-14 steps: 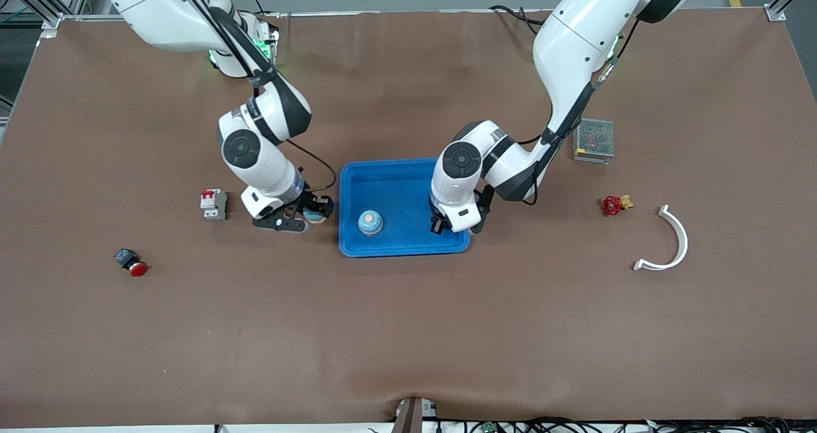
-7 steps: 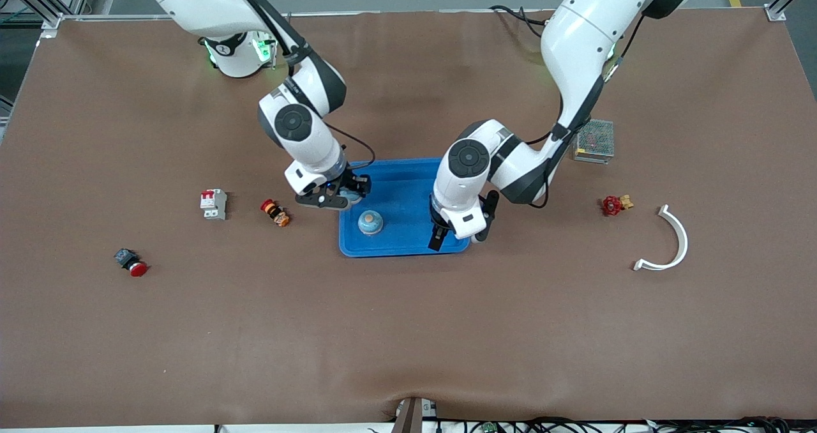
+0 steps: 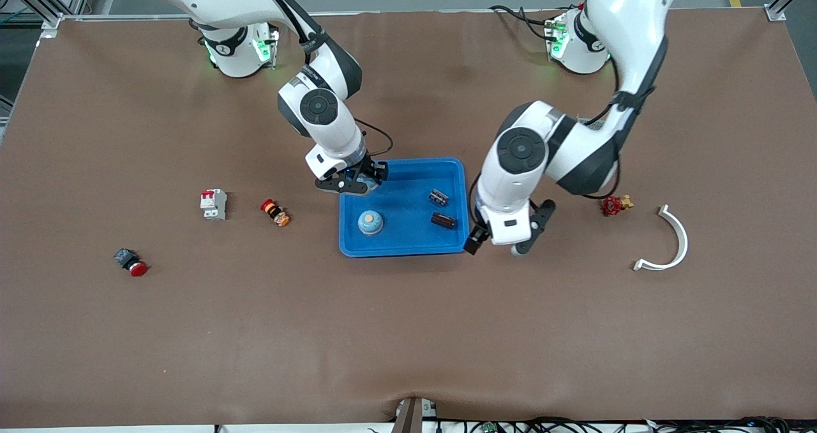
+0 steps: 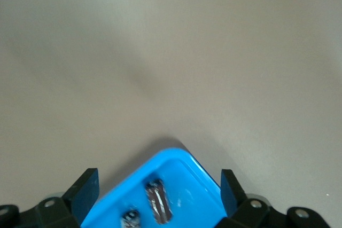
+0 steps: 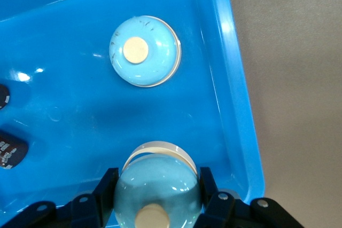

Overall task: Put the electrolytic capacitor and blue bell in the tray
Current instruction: 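Release the capacitor into the tray while the right gripper lowers the bell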

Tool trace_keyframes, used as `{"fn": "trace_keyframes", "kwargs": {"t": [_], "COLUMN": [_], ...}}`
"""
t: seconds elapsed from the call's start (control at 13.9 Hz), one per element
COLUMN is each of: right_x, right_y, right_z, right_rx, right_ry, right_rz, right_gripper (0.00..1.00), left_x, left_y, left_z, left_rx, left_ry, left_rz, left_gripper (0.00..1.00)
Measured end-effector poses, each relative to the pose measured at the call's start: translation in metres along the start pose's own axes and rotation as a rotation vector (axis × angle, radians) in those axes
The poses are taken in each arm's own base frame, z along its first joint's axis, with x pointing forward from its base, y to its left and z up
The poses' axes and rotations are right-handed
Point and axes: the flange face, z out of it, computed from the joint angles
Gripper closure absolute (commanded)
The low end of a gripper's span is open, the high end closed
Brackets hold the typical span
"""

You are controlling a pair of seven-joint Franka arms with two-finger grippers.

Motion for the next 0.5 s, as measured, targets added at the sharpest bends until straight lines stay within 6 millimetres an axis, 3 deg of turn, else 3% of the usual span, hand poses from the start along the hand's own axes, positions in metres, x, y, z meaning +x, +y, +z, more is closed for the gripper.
{"fn": "trace_keyframes", "kwargs": {"t": [0.22, 0.5], "right_x": [0.003, -0.001], "right_y": [0.004, 0.006], "right_z": [0.010, 0.040], "right_rx": [-0.012, -0.009], "right_ry": [0.022, 0.036], "right_rz": [0.009, 0.026], "right_gripper": [1.00, 1.00], "left_x": [0.043, 0.089], "left_y": [-0.017, -0.045], "left_z": [-0.037, -0.081], "left_rx": [0.020, 0.086], "left_ry": [0.022, 0.028], "left_rz": [0.113, 0.284], "left_gripper": [0.00, 0.00]}}
